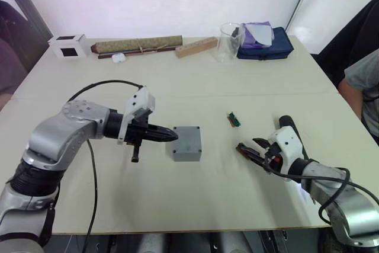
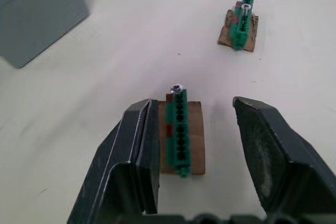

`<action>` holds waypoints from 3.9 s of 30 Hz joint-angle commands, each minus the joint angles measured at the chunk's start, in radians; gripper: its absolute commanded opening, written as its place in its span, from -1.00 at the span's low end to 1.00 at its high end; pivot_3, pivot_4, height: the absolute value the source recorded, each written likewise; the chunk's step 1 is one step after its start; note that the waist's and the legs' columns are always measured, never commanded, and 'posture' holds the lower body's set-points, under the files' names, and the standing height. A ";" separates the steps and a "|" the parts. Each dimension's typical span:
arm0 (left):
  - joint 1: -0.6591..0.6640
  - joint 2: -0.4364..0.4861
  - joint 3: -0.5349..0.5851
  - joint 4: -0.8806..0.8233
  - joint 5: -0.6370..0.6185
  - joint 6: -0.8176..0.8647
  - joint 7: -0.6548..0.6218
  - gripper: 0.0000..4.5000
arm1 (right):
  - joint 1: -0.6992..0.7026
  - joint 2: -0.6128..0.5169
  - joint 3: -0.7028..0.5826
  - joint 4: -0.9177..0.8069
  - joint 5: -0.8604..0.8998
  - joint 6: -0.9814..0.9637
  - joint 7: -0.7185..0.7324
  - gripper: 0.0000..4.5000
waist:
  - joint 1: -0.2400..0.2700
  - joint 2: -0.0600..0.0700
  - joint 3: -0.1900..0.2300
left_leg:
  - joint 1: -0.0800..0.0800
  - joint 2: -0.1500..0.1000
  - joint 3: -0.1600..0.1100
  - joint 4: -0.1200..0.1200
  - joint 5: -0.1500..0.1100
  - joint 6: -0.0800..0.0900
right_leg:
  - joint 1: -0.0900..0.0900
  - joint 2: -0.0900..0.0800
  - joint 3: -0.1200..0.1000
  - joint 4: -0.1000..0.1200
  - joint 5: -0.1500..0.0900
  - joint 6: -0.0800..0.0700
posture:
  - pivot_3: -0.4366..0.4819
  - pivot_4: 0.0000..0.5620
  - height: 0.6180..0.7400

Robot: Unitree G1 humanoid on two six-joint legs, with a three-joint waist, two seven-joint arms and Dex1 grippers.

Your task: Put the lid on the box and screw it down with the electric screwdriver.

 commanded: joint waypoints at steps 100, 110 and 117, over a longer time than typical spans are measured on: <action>0.160 -0.091 0.133 -0.009 -0.059 -0.004 0.270 -1.00 | -0.468 0.099 0.326 0.132 0.058 0.048 0.031 -0.98 | -0.001 0.000 0.000 | -0.001 0.000 -0.001 0.000 0.000 0.000 | -0.001 -0.001 -0.001 0.000 0.000 0.000 | -0.05 -0.47 1.00; 0.158 -0.091 0.125 -0.007 -0.054 -0.008 0.267 -1.00 | -0.467 0.098 0.321 0.153 0.034 0.037 0.036 -0.98 | 0.000 0.000 0.000 | -0.001 0.000 -0.001 0.000 0.000 0.000 | -0.001 -0.001 -0.001 0.000 0.000 0.000 | -0.05 -0.47 1.00; 0.159 -0.091 0.123 -0.005 -0.050 -0.012 0.263 -1.00 | -0.464 0.098 0.322 0.153 0.029 0.036 0.044 -0.57 | 0.000 0.000 0.000 | -0.001 0.000 -0.001 0.000 0.000 0.000 | -0.001 -0.001 -0.001 0.000 0.000 0.000 | -0.05 -0.47 1.00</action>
